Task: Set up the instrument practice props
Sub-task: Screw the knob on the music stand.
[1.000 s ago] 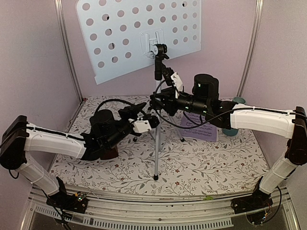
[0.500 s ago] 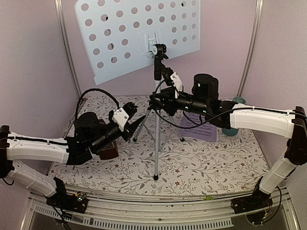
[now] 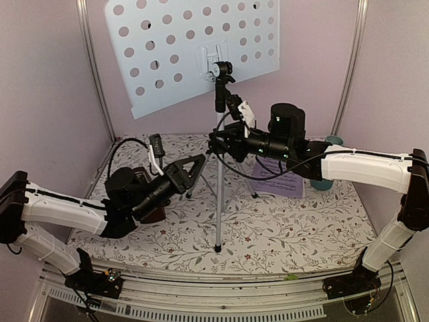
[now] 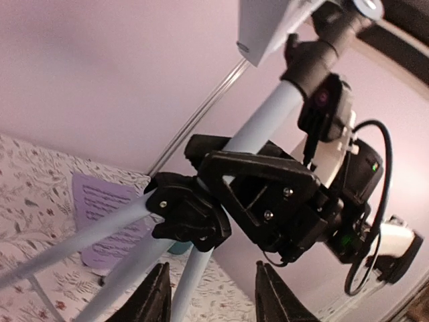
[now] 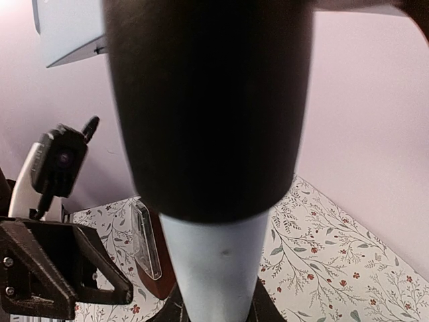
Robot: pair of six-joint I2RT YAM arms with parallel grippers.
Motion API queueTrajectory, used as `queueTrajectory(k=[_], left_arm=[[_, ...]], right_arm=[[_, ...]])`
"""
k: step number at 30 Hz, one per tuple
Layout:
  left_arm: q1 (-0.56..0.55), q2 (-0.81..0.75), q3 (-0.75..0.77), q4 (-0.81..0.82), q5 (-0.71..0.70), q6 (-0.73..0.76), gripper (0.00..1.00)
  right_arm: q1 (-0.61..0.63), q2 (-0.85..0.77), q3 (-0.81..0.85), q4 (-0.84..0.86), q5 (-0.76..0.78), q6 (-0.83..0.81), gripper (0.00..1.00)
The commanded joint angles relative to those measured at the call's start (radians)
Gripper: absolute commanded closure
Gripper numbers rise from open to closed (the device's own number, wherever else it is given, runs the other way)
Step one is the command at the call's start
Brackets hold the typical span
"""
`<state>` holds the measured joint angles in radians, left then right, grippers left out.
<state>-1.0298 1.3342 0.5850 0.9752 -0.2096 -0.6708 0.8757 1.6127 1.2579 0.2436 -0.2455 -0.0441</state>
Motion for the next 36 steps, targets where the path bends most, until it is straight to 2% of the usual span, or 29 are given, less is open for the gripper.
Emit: queueTrajectory(k=[1, 3, 6, 21, 27, 36], left_arm=[[-0.007, 0.107, -0.031, 0.22, -0.079, -0.56, 0.56], [-0.009, 0.16, -0.031, 0.298, -0.107, -0.686, 0.59], [-0.011, 0.204, -0.006, 0.37, -0.134, -0.744, 0.62], [-0.011, 0.212, 0.119, 0.205, -0.173, -0.868, 0.64], [-0.025, 0.115, 0.11, 0.023, -0.245, -0.854, 0.57], [-0.042, 0.128, 0.125, 0.019, -0.228, -0.875, 0.58]], right_arm=[[0.02, 0.086, -0.056, -0.272, -0.051, -0.015, 1.0], [0.021, 0.083, -0.056, -0.274, -0.049, -0.013, 1.0], [0.021, 0.077, -0.061, -0.276, -0.045, -0.012, 1.0], [0.021, 0.077, -0.064, -0.271, -0.044, -0.013, 1.0], [0.021, 0.075, -0.065, -0.271, -0.043, -0.013, 1.0], [0.02, 0.08, -0.063, -0.268, -0.047, -0.01, 1.0]])
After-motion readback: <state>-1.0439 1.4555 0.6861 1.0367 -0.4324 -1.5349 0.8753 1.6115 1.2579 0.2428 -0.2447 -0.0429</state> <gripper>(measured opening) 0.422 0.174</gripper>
